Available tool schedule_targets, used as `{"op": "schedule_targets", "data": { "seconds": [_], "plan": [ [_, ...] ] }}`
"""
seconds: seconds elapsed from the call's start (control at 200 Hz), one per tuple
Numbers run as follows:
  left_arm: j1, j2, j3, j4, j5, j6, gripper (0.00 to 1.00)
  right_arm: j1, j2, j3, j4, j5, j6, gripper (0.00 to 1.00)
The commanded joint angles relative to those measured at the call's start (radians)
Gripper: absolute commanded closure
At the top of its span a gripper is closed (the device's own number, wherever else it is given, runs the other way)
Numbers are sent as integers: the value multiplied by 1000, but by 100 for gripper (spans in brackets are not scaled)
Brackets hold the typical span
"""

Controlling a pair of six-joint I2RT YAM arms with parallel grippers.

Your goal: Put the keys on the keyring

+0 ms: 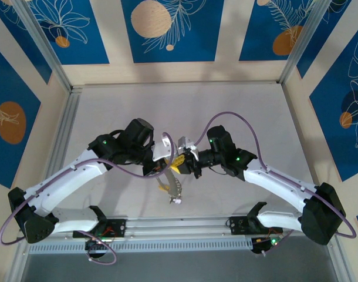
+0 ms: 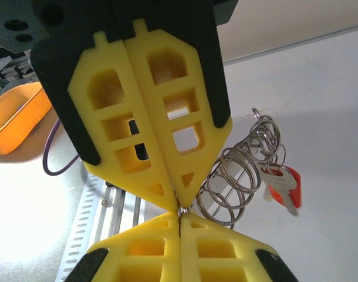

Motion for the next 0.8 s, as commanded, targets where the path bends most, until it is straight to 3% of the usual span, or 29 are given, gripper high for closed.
{"op": "schedule_targets", "data": {
  "seconds": [0.0, 0.39, 0.49, 0.795],
  "plan": [
    [-21, -1, 19, 46, 50, 6, 100, 14, 10, 40, -3, -27, -19, 100],
    [-22, -9, 10, 52, 57, -25, 100, -39, -35, 1, 71, -46, 38, 100],
    [-22, -14, 6, 48, 87, -42, 86, -57, -49, -6, 80, -56, 57, 100],
    [-22, -53, -28, 67, 100, -78, 69, -85, -85, -31, 118, -76, 86, 100]
  ]
}}
